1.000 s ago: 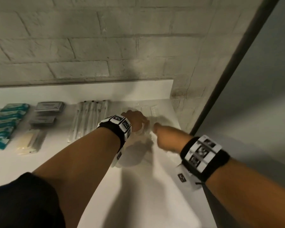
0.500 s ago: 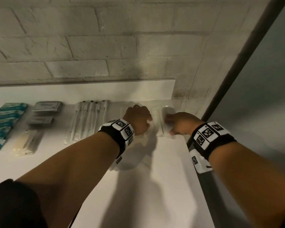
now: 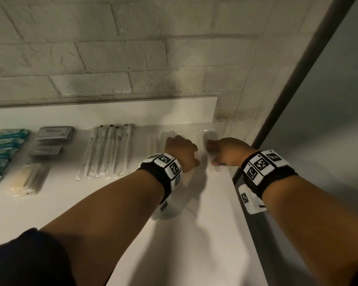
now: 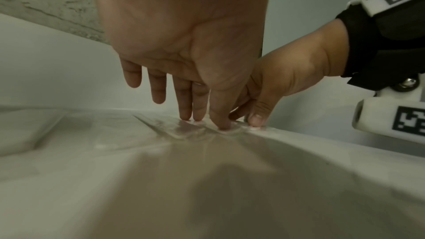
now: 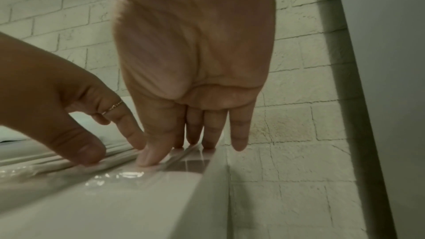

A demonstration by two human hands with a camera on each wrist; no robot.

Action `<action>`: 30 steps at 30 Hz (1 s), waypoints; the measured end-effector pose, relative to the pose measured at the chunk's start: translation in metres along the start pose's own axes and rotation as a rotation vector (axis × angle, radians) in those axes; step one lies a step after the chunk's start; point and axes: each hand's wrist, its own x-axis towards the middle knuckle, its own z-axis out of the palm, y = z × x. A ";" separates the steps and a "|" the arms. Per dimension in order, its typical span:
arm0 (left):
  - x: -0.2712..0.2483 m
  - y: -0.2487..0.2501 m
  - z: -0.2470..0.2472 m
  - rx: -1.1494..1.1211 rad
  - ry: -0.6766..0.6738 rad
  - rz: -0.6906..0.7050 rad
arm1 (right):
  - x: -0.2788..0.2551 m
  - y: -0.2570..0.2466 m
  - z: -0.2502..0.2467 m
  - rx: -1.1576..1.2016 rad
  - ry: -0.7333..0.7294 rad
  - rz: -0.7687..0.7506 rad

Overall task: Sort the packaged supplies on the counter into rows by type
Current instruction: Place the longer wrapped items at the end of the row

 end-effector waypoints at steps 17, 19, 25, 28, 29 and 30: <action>-0.013 -0.031 -0.006 0.026 0.076 -0.098 | -0.009 -0.020 -0.001 -0.045 0.071 -0.120; -0.016 -0.029 -0.004 0.034 0.022 -0.100 | -0.005 -0.028 0.002 -0.115 0.034 -0.159; -0.015 -0.026 0.001 0.019 0.003 -0.091 | -0.001 -0.035 0.002 -0.143 0.002 -0.159; -0.016 -0.027 0.001 0.007 -0.006 -0.089 | 0.000 -0.034 0.005 -0.139 0.018 -0.155; -0.017 -0.028 0.001 -0.004 -0.001 -0.088 | 0.000 -0.034 0.006 -0.133 0.024 -0.156; -0.017 -0.030 0.002 -0.015 0.013 -0.089 | 0.000 -0.033 0.007 -0.124 0.038 -0.156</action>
